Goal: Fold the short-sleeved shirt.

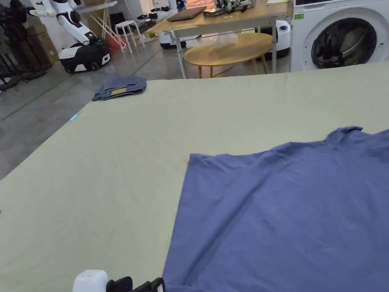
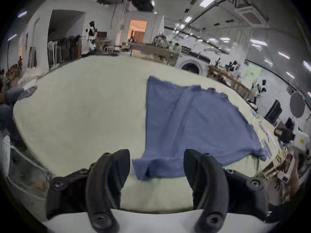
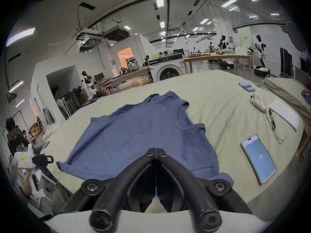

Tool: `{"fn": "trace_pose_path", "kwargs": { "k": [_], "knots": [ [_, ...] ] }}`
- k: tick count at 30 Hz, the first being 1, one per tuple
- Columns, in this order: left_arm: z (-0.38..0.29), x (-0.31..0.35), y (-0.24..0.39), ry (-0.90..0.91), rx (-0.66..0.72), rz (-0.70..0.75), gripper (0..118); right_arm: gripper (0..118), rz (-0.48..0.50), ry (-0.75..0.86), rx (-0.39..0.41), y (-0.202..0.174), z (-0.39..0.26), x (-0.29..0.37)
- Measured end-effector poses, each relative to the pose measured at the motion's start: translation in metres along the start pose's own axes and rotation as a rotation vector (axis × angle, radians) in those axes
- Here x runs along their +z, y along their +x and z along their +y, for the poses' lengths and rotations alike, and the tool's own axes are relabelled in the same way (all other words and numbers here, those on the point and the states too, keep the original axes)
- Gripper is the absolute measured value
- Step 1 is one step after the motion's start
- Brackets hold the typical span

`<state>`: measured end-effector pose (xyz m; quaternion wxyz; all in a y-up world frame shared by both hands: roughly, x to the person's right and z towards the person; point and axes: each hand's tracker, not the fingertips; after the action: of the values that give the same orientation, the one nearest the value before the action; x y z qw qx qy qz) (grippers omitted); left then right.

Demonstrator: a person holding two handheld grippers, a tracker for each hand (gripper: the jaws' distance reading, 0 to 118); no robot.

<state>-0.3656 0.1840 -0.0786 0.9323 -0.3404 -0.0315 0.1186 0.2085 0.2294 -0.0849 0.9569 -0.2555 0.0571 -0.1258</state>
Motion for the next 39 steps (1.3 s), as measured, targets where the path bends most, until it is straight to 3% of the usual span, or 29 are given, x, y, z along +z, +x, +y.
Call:
{"fn": "trace_pose_path", "kwargs": {
  "k": [3, 4, 6, 7, 11, 13, 17, 18, 19, 24, 28, 30, 32, 34, 39],
  "knots": [
    [-0.004, -0.022, 0.002, -0.049, 0.032, -0.027, 66, 0, -0.022, -0.009, -0.005, 0.005, -0.001, 0.002],
    [-0.004, -0.032, -0.001, -0.096, 0.067, -0.015, 57, 0, -0.027, -0.011, -0.011, 0.008, -0.001, 0.004],
    [-0.01, -0.047, -0.005, -0.142, 0.106, -0.002, 14, 0, -0.036, -0.007, -0.027, 0.013, -0.002, 0.007],
    [-0.013, -0.053, -0.004, -0.147, 0.099, 0.01, 4, 0, -0.043, -0.003, -0.033, 0.015, -0.002, 0.01],
    [-0.021, -0.062, 0.015, -0.171, -0.007, 0.062, 2, 0, -0.09, 0.008, -0.026, 0.024, 0.0, 0.019],
    [-0.013, -0.065, 0.012, -0.193, 0.015, 0.047, 2, 0, -0.11, 0.009, -0.02, 0.031, 0.005, 0.022],
    [-0.008, -0.067, -0.001, -0.236, 0.072, 0.007, 2, 33, -0.148, -0.024, -0.057, 0.059, 0.017, 0.013],
    [-0.01, -0.064, -0.004, -0.239, 0.08, -0.001, 2, 57, -0.136, -0.057, -0.081, 0.068, 0.02, 0.007],
    [-0.012, -0.063, -0.005, -0.237, 0.088, -0.004, 2, 72, -0.134, -0.071, -0.094, 0.076, 0.022, -0.001],
    [-0.015, -0.062, -0.004, -0.227, 0.107, -0.001, 2, 72, -0.171, -0.22, -0.157, 0.109, 0.021, -0.057],
    [-0.015, -0.061, 0.0, -0.235, 0.088, 0.004, 2, 68, -0.214, -0.373, -0.121, 0.126, 0.014, -0.113],
    [-0.015, -0.06, -0.002, -0.237, 0.089, 0.001, 2, 53, -0.252, -0.451, -0.113, 0.13, 0.003, -0.13],
    [-0.016, -0.06, -0.002, -0.235, 0.093, 0.001, 2, 41, -0.257, -0.401, -0.081, 0.121, 0.006, -0.118],
    [-0.017, -0.059, 0.001, -0.225, 0.097, 0.004, 2, 4, -0.252, -0.395, -0.09, 0.118, 0.005, -0.107],
    [-0.016, -0.051, 0.005, -0.156, 0.076, 0.002, 2, 0, -0.211, -0.339, -0.129, 0.123, 0.001, -0.101]
  ]
}}
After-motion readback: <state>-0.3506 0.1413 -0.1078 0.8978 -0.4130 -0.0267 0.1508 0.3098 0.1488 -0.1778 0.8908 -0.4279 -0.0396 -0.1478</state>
